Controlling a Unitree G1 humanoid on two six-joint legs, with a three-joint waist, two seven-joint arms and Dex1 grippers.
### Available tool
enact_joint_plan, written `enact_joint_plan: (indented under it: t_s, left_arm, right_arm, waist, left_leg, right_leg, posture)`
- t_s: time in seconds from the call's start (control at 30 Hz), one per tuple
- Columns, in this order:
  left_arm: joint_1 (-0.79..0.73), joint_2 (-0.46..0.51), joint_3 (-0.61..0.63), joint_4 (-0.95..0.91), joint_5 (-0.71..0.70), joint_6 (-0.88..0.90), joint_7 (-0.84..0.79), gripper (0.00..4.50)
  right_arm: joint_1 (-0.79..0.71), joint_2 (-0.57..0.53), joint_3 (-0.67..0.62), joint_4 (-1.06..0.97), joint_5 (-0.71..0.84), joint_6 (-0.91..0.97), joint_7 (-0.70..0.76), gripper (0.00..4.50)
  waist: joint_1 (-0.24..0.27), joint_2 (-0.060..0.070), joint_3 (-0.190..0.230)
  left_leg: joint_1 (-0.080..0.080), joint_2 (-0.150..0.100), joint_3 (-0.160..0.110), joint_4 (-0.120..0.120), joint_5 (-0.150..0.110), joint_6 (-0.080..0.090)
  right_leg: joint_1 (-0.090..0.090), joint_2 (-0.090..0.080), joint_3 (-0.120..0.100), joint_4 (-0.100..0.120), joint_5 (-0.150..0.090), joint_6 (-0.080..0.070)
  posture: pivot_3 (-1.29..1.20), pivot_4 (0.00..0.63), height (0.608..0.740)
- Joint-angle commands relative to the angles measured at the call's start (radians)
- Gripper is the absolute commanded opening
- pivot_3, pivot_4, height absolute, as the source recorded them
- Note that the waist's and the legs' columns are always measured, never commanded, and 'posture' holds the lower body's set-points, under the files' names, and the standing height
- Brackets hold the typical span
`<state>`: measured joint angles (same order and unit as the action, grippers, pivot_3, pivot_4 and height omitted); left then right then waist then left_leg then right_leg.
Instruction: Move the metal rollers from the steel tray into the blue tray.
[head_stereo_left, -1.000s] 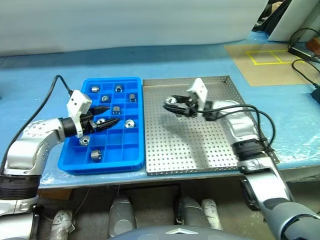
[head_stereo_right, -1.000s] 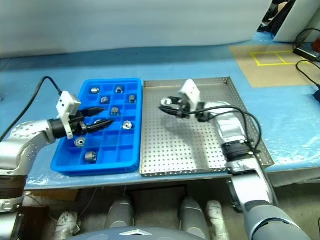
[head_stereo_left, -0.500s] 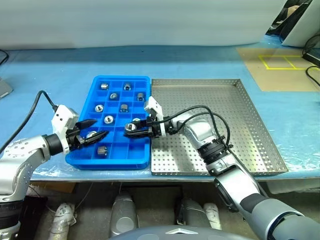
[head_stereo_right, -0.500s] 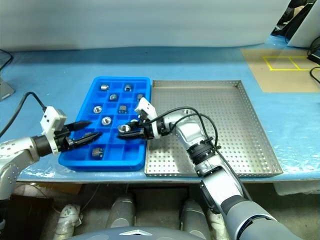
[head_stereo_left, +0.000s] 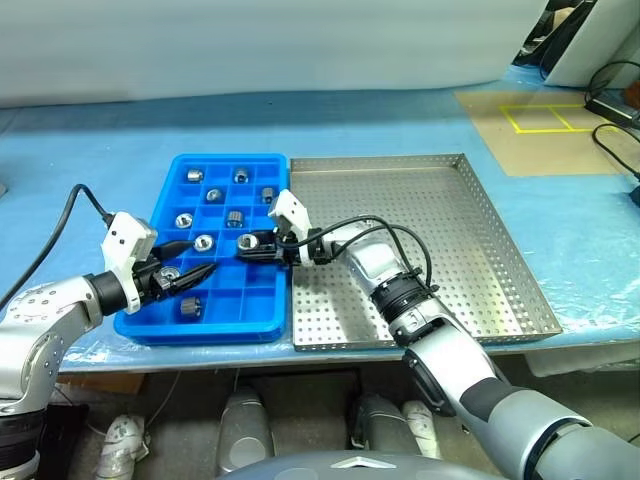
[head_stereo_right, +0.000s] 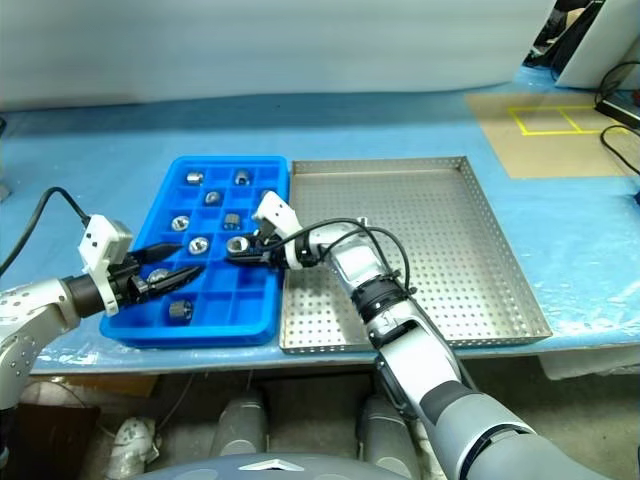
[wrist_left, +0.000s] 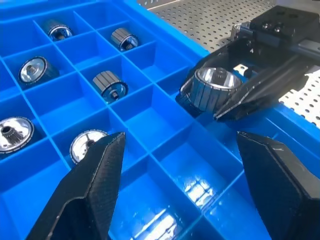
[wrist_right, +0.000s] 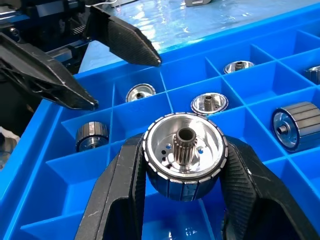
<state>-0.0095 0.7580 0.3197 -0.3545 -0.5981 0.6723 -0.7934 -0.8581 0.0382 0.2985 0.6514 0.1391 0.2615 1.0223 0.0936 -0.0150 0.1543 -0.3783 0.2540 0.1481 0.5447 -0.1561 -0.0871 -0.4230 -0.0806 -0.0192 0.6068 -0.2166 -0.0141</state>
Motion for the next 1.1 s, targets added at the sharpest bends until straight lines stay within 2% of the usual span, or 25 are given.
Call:
enact_joint_plan:
  t_s: [0.03,0.33,0.53,0.67,0.87,1.1]
  left_arm:
    - [-0.022,0.004,0.006,-0.001,-0.005,-0.013,0.002,3.75]
    - [-0.061,0.003,-0.009,0.035,-0.001,-0.022,-0.01,3.75]
    - [-0.074,0.017,0.035,0.049,-0.021,-0.021,-0.023,3.75]
    - [-0.069,0.031,0.058,0.053,-0.023,-0.022,-0.027,3.75]
    - [-0.009,0.082,0.129,0.056,-0.037,-0.016,-0.073,3.75]
    - [0.05,0.1,0.129,0.017,-0.036,-0.012,-0.104,3.75]
  right_arm:
    - [-0.056,0.044,-0.005,-0.07,0.032,0.016,0.032,2.0]
    - [-0.114,0.048,0.011,-0.103,0.029,0.043,0.1,2.0]
    - [-0.1,0.089,0.046,0.097,-0.048,-0.063,0.04,2.0]
    - [-0.094,0.095,0.058,0.145,-0.064,-0.112,0.038,2.0]
    - [-0.117,0.095,0.031,0.169,-0.064,-0.131,0.034,2.0]
    - [-0.111,0.098,0.026,0.159,-0.065,-0.132,0.05,2.0]
  waist:
    - [0.0,0.0,0.0]
    - [0.012,0.0,0.0]
    - [0.011,0.0,0.0]
    - [0.014,0.0,0.0]
    - [0.014,-0.001,-0.001]
    - [0.019,-0.001,0.0]
  left_leg:
    - [0.0,0.002,0.0,0.0,0.0,-0.001]
    - [0.0,0.005,-0.001,-0.002,0.002,-0.003]
    - [0.0,0.005,-0.001,-0.002,0.002,-0.004]
    - [-0.001,0.005,-0.002,-0.002,0.002,-0.004]
    - [-0.001,0.005,-0.003,-0.002,0.002,-0.004]
    - [-0.001,0.006,-0.003,-0.001,0.002,-0.004]
  right_leg:
    - [0.0,0.001,-0.001,0.0,0.0,-0.001]
    - [0.0,0.004,-0.002,0.001,-0.002,-0.003]
    - [0.0,0.004,-0.002,0.001,-0.002,-0.003]
    - [0.0,0.004,-0.003,0.001,-0.002,-0.003]
    - [0.0,0.004,-0.004,0.001,-0.002,-0.004]
    - [0.001,0.004,-0.003,0.001,-0.002,-0.004]
  posture:
    - [0.22,0.15,0.74]
    - [0.22,0.15,0.74]
    - [0.24,0.15,0.74]
    - [0.25,0.15,0.74]
    - [0.24,0.15,0.74]
    - [0.24,0.15,0.74]
